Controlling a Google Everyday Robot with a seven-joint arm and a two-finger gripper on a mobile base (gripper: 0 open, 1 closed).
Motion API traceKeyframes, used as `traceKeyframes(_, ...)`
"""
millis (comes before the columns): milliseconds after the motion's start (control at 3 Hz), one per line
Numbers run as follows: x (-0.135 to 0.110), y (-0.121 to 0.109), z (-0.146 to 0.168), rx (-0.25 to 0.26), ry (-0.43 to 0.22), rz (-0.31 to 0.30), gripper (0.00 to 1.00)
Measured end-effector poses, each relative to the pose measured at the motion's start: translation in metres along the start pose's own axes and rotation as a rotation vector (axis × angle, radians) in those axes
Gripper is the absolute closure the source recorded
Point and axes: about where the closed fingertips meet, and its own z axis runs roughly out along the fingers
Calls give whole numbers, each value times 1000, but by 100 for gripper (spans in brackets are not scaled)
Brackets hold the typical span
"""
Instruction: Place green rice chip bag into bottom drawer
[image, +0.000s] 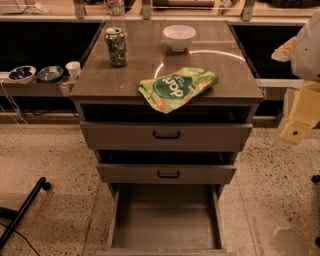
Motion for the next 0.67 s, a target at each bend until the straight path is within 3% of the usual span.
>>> traceKeyframes(333, 0, 0, 0, 0, 0, 0, 0)
traceKeyframes(667, -10, -13, 9, 46, -63, -28, 0)
